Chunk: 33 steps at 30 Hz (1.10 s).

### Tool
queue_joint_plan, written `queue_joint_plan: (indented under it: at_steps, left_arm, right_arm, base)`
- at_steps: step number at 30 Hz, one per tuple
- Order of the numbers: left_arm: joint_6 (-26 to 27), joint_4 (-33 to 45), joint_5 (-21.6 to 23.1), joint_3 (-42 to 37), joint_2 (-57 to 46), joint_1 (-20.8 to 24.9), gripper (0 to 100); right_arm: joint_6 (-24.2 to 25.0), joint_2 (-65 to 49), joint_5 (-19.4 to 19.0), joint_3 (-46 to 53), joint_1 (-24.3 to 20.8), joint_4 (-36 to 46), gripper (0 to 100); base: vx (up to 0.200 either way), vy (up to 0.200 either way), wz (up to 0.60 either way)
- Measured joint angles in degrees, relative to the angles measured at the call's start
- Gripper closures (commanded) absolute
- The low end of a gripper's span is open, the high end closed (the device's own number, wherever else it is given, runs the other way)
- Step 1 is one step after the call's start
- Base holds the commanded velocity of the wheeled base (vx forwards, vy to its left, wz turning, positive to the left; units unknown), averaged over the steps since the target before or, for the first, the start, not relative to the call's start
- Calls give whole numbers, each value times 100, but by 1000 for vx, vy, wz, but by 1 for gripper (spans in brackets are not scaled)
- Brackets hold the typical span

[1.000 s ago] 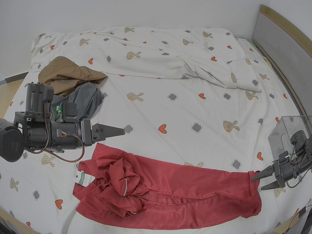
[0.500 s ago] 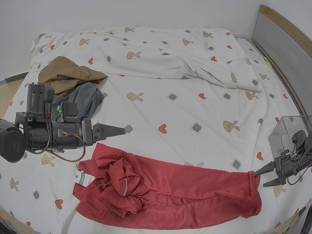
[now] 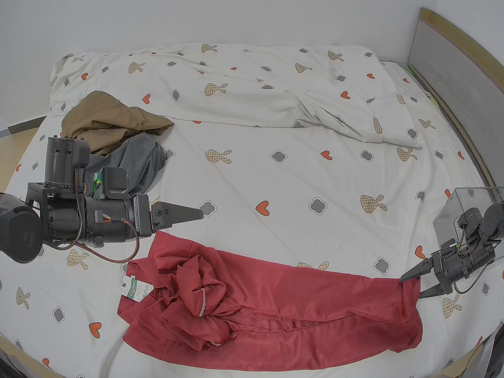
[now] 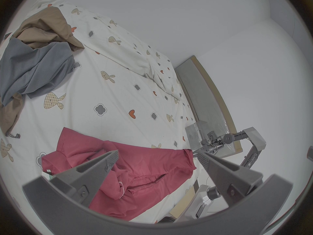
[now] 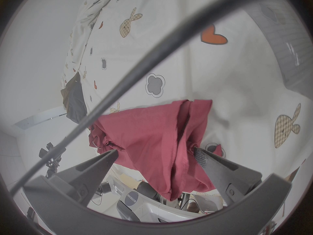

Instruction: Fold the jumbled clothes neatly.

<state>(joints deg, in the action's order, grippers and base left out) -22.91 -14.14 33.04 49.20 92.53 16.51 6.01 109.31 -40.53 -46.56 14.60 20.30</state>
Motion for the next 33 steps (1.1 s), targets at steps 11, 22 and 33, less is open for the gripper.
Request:
queue_joint_plan:
  at_steps: [11,22,33]
  left_arm:
    - [-2,0,0,0,2,2,0]
    - [2,0,0,0,4,2,0]
    - [9,-11,0,2,39,2,0]
  right_arm:
    - [85,325,187,-372,-229,-29,0]
    - [208,581,567,-457,-311,-202,100]
    - [581,234,-185,-603,-271,12,100]
  base:
    - [0,0,0]
    - [0,0,0]
    - [0,0,0]
